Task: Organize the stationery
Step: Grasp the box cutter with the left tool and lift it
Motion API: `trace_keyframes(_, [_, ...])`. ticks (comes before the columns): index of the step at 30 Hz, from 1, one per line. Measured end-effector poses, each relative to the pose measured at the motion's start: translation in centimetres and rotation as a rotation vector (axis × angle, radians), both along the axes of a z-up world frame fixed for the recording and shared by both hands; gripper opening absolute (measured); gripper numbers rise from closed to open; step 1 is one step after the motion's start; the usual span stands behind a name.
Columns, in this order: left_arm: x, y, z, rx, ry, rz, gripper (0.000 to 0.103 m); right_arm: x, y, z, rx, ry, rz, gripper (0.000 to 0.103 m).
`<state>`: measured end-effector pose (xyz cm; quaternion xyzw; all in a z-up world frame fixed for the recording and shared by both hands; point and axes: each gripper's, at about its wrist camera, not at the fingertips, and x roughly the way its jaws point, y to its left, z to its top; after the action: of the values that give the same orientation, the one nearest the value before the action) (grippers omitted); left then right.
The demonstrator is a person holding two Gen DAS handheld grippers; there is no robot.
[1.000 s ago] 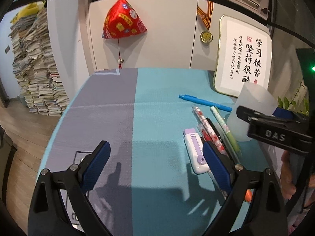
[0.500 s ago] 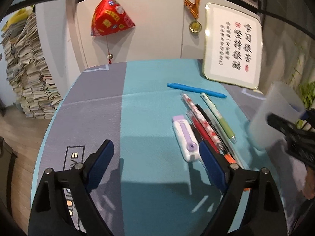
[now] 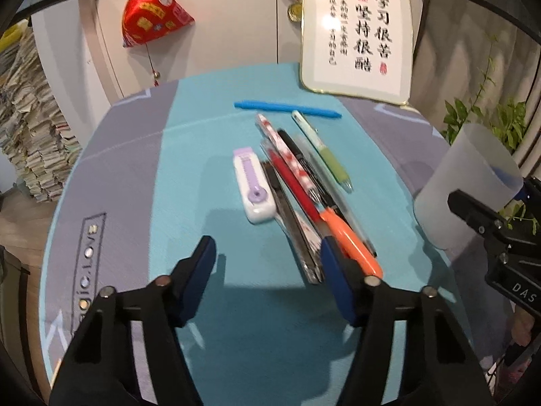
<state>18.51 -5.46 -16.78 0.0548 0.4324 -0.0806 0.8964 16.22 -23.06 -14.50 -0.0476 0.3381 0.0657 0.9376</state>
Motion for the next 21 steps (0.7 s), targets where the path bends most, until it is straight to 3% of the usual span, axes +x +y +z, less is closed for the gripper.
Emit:
trace_keyframes(8, [0.6, -0.5, -0.8, -0.044, 0.076, -0.025, 0.009, -0.3, 0.0, -0.2, 0.007, -0.013, -0.011, 0.072])
trace_keyframes(15, [-1.0, 1.0, -0.7, -0.1, 0.115, -0.05, 0.008, -0.4, 0.0, -0.2, 0.012, -0.012, -0.018, 0.072])
trace_keyframes(21, [-4.8, 3.8, -1.4, -0.074, 0.14, -0.041, 0.008, -0.7, 0.0, -0.3, 0.014, -0.01, -0.015, 0.072])
